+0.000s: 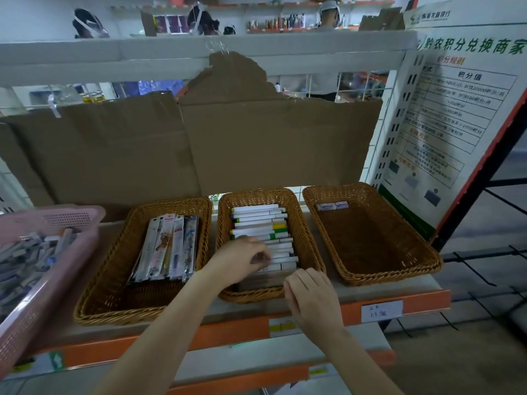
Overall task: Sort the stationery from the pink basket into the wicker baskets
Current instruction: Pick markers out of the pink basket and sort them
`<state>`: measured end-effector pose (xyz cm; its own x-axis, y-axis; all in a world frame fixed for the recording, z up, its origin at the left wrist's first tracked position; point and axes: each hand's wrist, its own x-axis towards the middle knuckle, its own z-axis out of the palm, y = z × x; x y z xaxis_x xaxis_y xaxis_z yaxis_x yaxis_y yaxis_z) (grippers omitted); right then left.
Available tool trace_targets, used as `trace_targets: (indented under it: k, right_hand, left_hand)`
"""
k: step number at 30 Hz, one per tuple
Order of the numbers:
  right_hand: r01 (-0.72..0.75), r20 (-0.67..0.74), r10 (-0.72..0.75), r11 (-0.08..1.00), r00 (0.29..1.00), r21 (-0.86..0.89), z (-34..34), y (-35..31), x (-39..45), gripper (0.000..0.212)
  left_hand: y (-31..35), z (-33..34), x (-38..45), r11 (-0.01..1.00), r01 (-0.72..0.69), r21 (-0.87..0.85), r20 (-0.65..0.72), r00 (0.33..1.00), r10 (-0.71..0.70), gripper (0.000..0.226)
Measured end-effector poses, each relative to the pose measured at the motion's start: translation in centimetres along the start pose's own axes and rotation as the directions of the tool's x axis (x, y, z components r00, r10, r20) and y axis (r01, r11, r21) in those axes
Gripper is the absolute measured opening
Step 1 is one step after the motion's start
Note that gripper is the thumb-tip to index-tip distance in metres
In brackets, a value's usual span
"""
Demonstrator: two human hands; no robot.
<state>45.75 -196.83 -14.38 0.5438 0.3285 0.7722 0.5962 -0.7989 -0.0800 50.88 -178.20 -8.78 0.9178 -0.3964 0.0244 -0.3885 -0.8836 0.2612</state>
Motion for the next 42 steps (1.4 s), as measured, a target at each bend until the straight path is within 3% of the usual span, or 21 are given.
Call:
trace_targets:
  k: [5, 7, 16, 19, 23, 31, 36, 42]
  right_hand:
    - [-0.016, 0.022, 0.016, 1.000, 1.000, 0.016, -0.1, -0.2, 0.0, 0.043]
    - [-0.024, 0.059, 0.023, 1.000, 0.998, 0.012, -0.4, -0.3, 0.1, 0.036]
    - [-0.066, 0.355, 0.025, 0.992, 0.935, 0.106, -2.6, 0.4, 2.7, 0.028]
    - [-0.082, 0.486, 0.019, 0.991, 0.874, 0.109, -2.4, 1.0, 4.0, 0.029]
    - [-0.129, 0.544, 0.061, 0.988, 0.837, 0.089, -2.0, 0.8, 5.8, 0.030]
    - [-0.106, 0.553, 0.095, 0.994, 0.827, -0.013, -2.0, -3.7, 10.4, 0.029]
    - [-0.092, 0.462, 0.085, 0.996, 0.883, -0.007, -1.2, -11.0, 14.2, 0.027]
    - [-0.065, 0.458, 0.017, 0.994, 0.889, 0.089, 1.8, -20.9, 17.4, 0.031]
  left_hand:
    - [0.7, 0.5, -0.6, 0.999, -0.004, 0.044, -0.007, 1.000, 0.005, 0.020]
    - [0.9, 0.5, -0.6, 0.998, -0.007, 0.056, -0.007, 1.000, 0.007, 0.021]
    - [1.2, -0.3, -1.9, 0.978, 0.058, 0.202, -0.154, 0.988, -0.027, 0.021]
    - [1.8, -0.9, -2.8, 0.948, 0.100, 0.302, -0.206, 0.978, -0.038, 0.026]
    - [1.9, -2.2, -4.1, 0.920, 0.152, 0.361, -0.208, 0.975, -0.079, 0.030]
    - [-2.4, -7.4, -9.0, 0.858, 0.232, 0.458, -0.225, 0.964, -0.141, 0.032]
    - [-7.4, -11.3, -14.3, 0.838, 0.267, 0.476, -0.279, 0.949, -0.144, 0.030]
    - [-14.6, -14.3, -21.4, 0.823, 0.357, 0.442, -0.312, 0.921, -0.232, 0.026]
